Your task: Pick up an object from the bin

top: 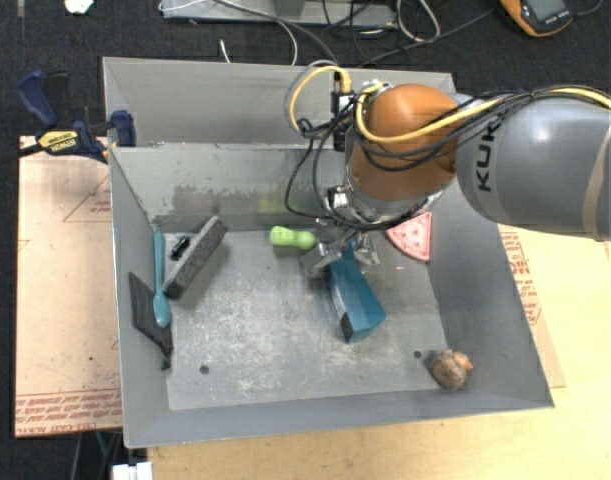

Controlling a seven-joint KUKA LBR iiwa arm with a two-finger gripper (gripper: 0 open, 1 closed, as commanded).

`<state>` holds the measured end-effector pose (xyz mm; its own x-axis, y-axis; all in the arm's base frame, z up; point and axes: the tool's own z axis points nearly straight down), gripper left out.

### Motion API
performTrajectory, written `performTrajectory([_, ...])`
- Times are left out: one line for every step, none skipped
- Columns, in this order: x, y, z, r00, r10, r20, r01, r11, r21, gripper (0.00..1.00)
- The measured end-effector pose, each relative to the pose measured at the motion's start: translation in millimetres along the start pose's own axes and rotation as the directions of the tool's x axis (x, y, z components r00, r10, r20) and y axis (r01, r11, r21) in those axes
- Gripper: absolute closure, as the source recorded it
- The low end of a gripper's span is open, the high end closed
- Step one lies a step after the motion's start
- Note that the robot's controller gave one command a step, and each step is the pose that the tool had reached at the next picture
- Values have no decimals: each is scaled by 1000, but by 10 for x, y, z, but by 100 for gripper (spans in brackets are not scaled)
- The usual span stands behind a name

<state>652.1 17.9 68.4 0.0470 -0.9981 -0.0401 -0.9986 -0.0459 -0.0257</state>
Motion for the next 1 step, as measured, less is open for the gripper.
performTrajectory([-28,74,-708,1000,-12,8,12,1000,5,100])
